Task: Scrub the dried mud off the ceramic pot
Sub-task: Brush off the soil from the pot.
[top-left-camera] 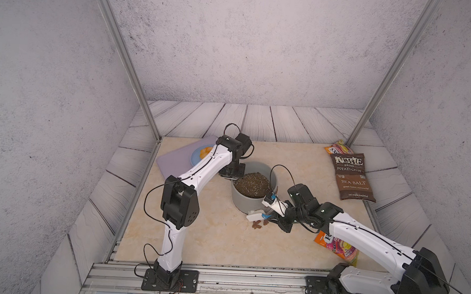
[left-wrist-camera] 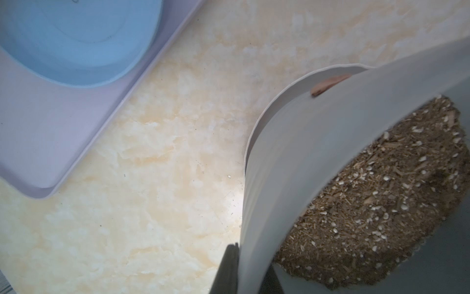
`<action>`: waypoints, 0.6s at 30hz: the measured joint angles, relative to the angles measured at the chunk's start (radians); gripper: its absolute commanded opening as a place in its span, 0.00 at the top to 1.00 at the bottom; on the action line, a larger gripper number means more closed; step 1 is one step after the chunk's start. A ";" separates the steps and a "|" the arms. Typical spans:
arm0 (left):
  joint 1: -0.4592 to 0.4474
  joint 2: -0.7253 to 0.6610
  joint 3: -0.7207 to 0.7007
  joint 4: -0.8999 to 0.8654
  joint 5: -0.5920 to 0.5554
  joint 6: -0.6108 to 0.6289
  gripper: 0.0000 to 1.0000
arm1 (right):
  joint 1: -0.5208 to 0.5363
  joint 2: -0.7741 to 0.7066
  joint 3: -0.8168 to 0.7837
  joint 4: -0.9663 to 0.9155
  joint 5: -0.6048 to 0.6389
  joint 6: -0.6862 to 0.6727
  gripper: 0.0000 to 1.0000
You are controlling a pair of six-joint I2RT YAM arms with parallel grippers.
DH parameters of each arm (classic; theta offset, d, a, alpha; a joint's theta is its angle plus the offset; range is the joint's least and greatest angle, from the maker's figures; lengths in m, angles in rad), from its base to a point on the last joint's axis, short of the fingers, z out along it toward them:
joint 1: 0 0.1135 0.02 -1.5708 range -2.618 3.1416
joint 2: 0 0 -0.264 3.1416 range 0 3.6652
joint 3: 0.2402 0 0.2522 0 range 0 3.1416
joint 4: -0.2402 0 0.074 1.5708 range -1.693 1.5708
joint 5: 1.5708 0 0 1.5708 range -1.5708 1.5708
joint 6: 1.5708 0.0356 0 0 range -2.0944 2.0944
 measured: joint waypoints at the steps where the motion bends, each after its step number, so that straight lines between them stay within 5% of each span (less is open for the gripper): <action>1: 0.000 0.000 0.000 0.000 0.000 0.000 1.00 | 0.000 -0.003 -0.002 -0.002 0.001 -0.002 1.00; 10: 0.000 0.006 0.006 0.008 0.007 0.035 1.00 | 0.009 -0.066 -0.021 -0.058 0.008 0.000 1.00; 18: 0.000 0.021 0.029 -0.002 0.013 0.068 1.00 | 0.124 -0.142 -0.034 -0.108 0.033 0.058 1.00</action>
